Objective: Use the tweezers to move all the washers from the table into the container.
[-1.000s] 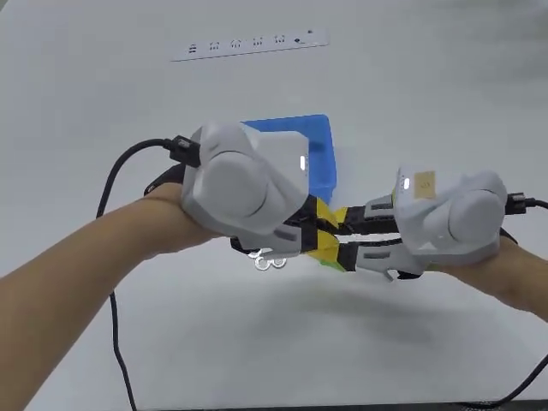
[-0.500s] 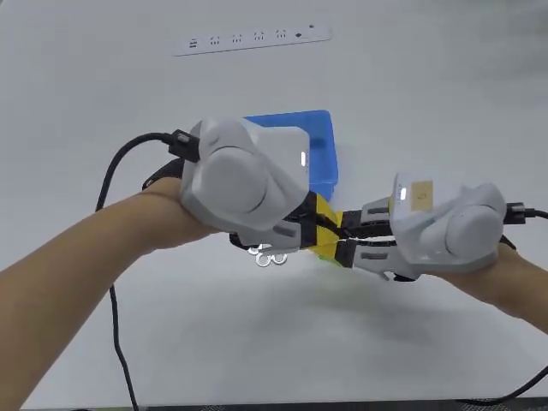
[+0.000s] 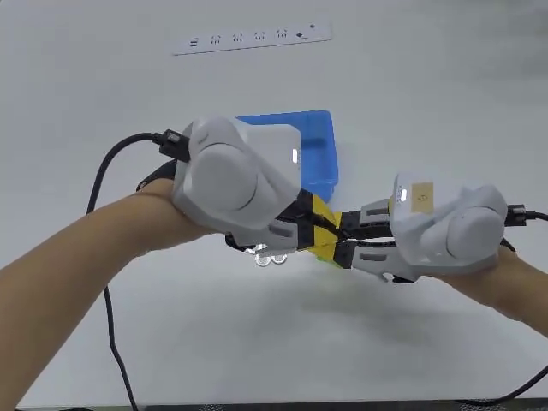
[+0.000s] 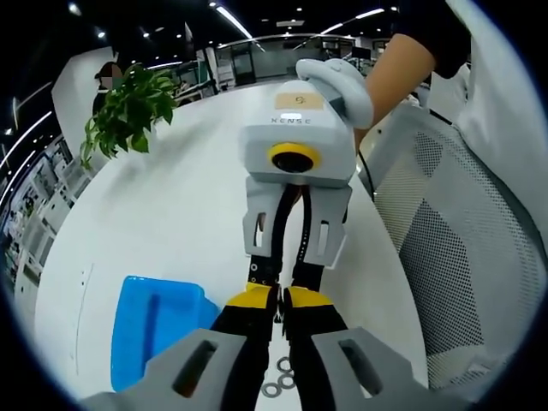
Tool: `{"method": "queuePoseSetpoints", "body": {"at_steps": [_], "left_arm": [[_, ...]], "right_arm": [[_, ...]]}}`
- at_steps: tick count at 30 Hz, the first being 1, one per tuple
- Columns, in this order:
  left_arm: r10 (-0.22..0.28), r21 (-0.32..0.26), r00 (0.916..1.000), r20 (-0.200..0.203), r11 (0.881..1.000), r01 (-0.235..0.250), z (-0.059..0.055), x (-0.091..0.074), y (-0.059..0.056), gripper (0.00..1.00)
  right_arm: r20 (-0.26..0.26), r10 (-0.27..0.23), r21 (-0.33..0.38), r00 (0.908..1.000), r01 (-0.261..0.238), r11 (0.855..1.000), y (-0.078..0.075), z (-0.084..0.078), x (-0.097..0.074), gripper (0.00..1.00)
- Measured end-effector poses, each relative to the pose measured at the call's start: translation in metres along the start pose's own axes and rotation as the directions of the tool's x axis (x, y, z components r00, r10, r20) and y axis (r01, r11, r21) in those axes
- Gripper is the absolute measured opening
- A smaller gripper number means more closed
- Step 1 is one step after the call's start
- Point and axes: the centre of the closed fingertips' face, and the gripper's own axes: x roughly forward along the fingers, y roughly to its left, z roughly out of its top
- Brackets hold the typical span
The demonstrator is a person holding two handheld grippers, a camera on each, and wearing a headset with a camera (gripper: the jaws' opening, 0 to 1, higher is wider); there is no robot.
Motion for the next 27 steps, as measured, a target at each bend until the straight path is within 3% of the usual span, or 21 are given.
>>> {"method": "queuePoseSetpoints", "body": {"at_steps": [5, 12, 16, 23, 27], "left_arm": [[0.014, -0.028, 0.9991, 0.039, 1.0, -0.013, 0.004, -0.006, -0.001, 0.1], [0.035, -0.037, 0.998, 0.052, 0.999, -0.033, 0.004, -0.015, -0.003, 0.11], [0.046, -0.035, 0.9972, 0.059, 0.998, -0.044, 0.001, -0.02, -0.002, 0.11], [0.054, -0.017, 0.9947, 0.088, 0.998, -0.052, 0.007, -0.024, -0.002, 0.09], [0.033, -0.005, 0.9947, 0.097, 0.999, -0.032, 0.011, -0.023, -0.005, 0.08]], "right_arm": [[0.0, 0.003, 0.003, 1.0, -0.003, 1.0, 0.001, 0.002, 0.0, 0.08], [-0.006, 0.004, -0.001, 1.0, -0.004, 1.0, 0.002, 0.002, -0.001, 0.08], [-0.006, 0.003, 0.002, 1.0, -0.003, 1.0, 0.002, 0.003, -0.001, 0.08], [-0.014, 0.01, 0.008, 0.9998, -0.01, 1.0, 0.004, 0.0, -0.002, 0.08], [-0.019, 0.016, 0.005, 0.9997, -0.016, 1.0, 0.006, -0.001, -0.004, 0.08]]}}
